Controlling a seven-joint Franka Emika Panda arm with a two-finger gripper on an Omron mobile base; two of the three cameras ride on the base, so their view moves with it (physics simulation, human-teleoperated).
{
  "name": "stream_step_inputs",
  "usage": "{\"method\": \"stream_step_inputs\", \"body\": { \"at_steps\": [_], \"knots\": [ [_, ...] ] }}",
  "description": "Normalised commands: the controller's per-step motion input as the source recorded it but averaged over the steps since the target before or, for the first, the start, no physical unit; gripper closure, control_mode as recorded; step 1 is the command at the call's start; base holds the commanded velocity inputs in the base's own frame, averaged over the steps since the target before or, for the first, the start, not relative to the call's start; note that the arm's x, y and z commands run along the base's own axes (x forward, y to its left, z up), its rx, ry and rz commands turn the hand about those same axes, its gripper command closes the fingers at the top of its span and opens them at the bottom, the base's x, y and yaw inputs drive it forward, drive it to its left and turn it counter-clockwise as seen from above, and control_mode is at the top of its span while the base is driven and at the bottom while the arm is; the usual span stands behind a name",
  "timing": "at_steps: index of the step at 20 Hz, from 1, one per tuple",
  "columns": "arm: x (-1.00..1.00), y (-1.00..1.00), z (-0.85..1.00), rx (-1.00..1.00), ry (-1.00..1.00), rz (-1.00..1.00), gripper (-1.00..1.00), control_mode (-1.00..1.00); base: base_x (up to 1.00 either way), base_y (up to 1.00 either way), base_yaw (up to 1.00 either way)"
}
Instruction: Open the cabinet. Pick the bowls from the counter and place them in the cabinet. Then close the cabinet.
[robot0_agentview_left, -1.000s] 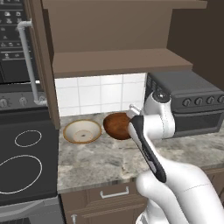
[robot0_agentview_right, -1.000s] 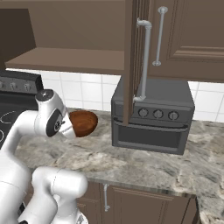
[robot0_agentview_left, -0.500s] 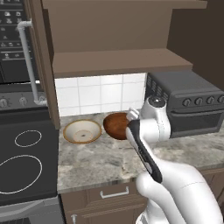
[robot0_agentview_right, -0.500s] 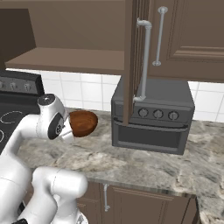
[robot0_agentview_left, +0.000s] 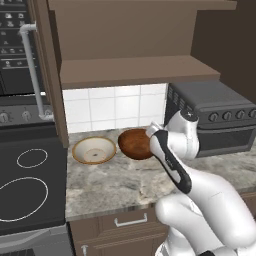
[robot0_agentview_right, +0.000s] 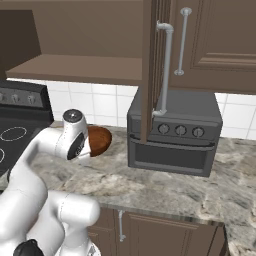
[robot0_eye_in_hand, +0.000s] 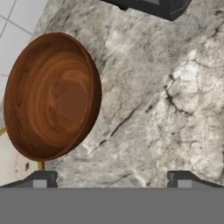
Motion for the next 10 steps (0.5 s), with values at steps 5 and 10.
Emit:
{"method": "stream_step_inputs", "body": {
  "at_steps": [5, 10],
  "knots": [
    [0.11, 0.0, -0.22, 0.0, 0.0, 0.02, -1.0, -1.0, 0.0, 0.0, 0.0],
    [0.21, 0.0, -0.05, 0.0, 0.05, 0.0, -1.0, -1.0, 0.0, 0.0, 0.0]
  ]
}}
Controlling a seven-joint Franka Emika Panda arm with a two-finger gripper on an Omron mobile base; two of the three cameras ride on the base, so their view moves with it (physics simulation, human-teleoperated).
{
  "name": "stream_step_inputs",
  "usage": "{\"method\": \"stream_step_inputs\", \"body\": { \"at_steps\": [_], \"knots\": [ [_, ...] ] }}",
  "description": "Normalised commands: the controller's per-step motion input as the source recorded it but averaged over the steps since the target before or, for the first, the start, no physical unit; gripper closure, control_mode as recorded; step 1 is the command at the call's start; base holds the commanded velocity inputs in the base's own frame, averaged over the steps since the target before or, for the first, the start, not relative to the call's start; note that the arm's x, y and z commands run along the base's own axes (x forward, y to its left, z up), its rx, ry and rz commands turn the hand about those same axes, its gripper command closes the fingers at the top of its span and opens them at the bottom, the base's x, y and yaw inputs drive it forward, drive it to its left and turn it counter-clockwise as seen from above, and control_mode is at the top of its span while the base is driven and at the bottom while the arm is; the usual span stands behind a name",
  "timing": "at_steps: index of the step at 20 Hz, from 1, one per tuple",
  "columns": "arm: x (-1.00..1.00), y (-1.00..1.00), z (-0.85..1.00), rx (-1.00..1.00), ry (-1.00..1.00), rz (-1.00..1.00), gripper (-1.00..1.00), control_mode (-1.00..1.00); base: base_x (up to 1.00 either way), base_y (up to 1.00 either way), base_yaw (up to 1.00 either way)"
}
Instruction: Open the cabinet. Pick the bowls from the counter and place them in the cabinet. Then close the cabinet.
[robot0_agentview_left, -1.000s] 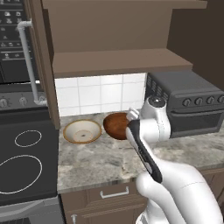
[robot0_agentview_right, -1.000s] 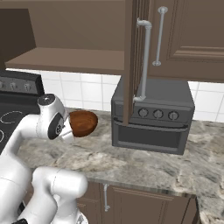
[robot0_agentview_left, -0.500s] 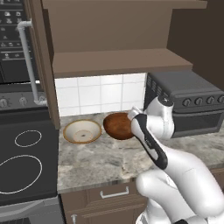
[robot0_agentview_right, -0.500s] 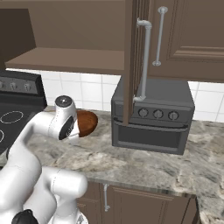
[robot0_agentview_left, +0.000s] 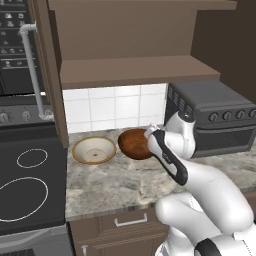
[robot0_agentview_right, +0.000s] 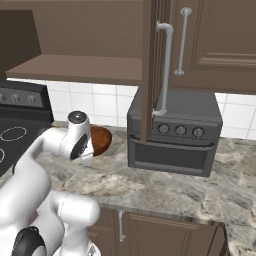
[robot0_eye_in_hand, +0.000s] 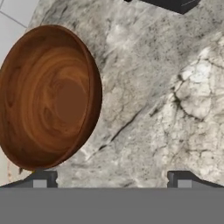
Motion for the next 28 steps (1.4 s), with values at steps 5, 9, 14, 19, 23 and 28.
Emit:
{"method": "stream_step_inputs", "body": {
  "at_steps": [5, 9, 14, 19, 23, 28],
  "knots": [
    [0.22, 0.0, -0.16, 0.0, 0.11, 0.0, -1.0, -1.0, 0.0, 0.0, 0.0],
    [0.31, 0.0, -0.19, 0.0, 0.11, 0.0, -1.0, -1.0, 0.0, 0.0, 0.0],
    [0.35, 0.0, -0.23, 0.0, 0.08, 0.0, -1.0, -1.0, 0.0, 0.0, 0.0],
    [0.39, 0.0, -0.27, 0.0, 0.0, 0.0, -1.0, -1.0, 0.0, 0.0, 0.0],
    [0.34, 0.0, -0.25, 0.0, 0.0, 0.0, -1.0, -1.0, 0.0, 0.0, 0.0],
    [0.3, 0.0, -0.26, 0.0, 0.0, 0.0, -1.0, -1.0, 0.0, 0.0, 0.0]
  ]
}}
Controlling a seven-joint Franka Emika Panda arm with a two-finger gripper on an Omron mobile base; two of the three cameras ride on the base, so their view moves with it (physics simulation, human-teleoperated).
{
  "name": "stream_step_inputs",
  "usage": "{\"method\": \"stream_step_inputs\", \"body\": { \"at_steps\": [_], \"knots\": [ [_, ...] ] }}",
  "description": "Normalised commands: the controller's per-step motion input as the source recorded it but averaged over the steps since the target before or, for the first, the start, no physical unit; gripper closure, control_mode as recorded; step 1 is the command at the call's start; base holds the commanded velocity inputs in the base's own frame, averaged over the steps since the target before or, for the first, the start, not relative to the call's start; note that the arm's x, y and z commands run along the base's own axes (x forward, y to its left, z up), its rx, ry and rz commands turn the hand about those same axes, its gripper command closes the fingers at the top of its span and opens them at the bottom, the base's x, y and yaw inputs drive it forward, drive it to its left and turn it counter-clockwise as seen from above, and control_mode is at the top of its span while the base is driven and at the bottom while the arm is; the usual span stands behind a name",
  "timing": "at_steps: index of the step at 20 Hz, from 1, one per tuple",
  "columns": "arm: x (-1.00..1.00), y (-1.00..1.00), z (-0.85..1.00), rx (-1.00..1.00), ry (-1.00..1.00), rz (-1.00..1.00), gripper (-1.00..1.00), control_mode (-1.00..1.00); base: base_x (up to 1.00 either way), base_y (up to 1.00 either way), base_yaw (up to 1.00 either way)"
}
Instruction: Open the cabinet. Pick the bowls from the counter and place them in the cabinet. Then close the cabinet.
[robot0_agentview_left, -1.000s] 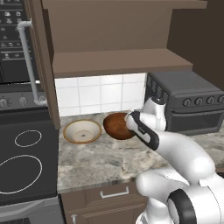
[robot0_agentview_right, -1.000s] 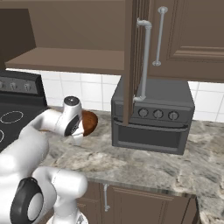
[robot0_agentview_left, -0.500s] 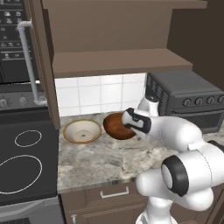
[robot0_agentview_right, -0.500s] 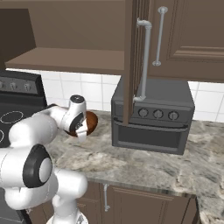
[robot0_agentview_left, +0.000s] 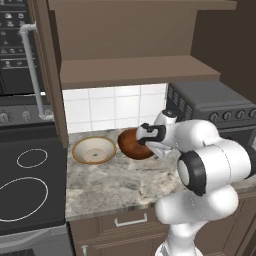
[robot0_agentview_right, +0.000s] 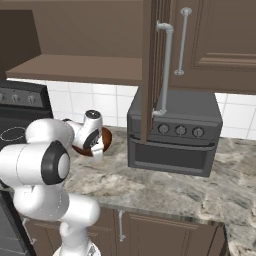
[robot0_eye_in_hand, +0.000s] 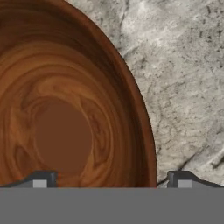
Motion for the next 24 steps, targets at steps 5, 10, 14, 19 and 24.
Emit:
{"method": "stream_step_inputs", "body": {
  "at_steps": [5, 10, 14, 19, 24],
  "knots": [
    [0.19, 0.0, -0.32, 0.0, 0.02, 0.0, -1.0, -1.0, 0.0, 0.0, 0.0],
    [0.13, 0.03, -0.28, 0.0, 0.01, 0.0, 1.0, -1.0, 0.0, 0.0, 0.0],
    [0.0, 0.29, -0.17, -0.04, 0.0, 0.0, 1.0, -1.0, 0.0, 0.0, 0.0],
    [-0.38, 0.54, -0.22, -0.11, -0.11, 0.0, 1.0, -1.0, 0.0, 0.0, 0.0],
    [-0.65, 0.28, -0.03, -0.06, -0.22, -0.04, 1.0, -1.0, 0.0, 0.0, 0.0]
  ]
}}
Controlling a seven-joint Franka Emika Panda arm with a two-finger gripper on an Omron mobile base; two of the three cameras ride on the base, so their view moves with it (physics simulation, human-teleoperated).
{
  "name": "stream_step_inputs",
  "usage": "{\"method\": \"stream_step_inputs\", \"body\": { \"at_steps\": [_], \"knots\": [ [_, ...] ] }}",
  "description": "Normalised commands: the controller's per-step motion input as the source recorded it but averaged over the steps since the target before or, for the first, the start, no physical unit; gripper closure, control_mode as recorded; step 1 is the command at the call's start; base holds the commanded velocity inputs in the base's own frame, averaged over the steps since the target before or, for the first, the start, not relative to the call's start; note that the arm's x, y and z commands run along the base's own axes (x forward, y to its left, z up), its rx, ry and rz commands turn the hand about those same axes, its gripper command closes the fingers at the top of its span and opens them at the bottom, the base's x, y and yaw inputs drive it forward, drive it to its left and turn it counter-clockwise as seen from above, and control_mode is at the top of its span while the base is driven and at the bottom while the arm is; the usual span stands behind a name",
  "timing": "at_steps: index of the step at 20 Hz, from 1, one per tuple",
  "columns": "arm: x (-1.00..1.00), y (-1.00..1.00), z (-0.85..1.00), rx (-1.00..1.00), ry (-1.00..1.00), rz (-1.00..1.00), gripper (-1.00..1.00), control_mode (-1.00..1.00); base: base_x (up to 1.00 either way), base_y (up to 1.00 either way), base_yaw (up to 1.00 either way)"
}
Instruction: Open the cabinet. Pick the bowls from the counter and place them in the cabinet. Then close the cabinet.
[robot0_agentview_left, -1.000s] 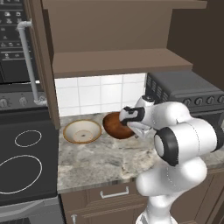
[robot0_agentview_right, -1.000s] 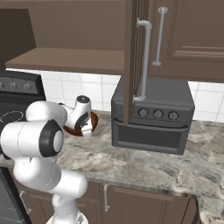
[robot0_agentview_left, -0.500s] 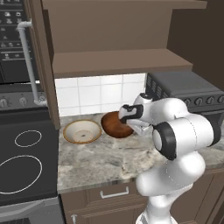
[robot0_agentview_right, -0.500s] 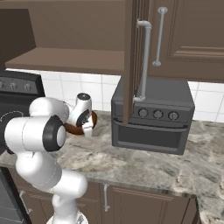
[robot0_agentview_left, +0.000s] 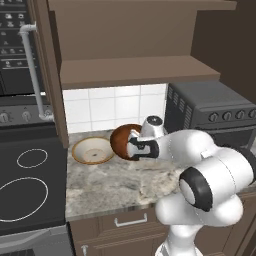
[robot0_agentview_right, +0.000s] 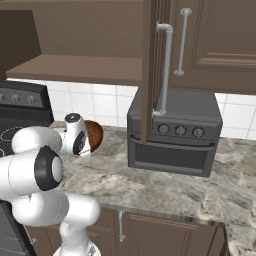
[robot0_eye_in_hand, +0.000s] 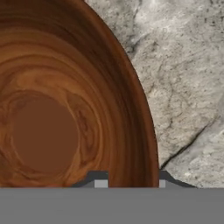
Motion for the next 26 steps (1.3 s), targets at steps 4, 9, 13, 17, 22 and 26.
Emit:
{"method": "stream_step_inputs", "body": {
  "at_steps": [4, 9, 13, 17, 22, 26],
  "knots": [
    [-0.97, -0.15, 0.31, 0.02, -0.23, -0.19, 1.0, -1.0, 0.0, 0.0, 0.0],
    [-0.94, -0.24, 0.76, 0.09, -0.16, -0.17, 1.0, -1.0, 0.0, 0.0, 0.0],
    [-0.72, 0.0, 0.98, 0.04, -0.1, -0.04, 1.0, -1.0, 0.0, 0.0, 0.0],
    [-0.66, 0.0, 0.76, 0.02, -0.01, 0.0, 1.0, -1.0, 0.0, 0.0, 0.0],
    [-0.76, -0.12, 0.66, 0.1, 0.0, 0.0, 1.0, -1.0, 0.0, 0.0, 0.0],
    [-0.85, -0.3, 0.7, 0.14, 0.0, -0.01, 1.0, -1.0, 0.0, 0.0, 0.0]
  ]
}}
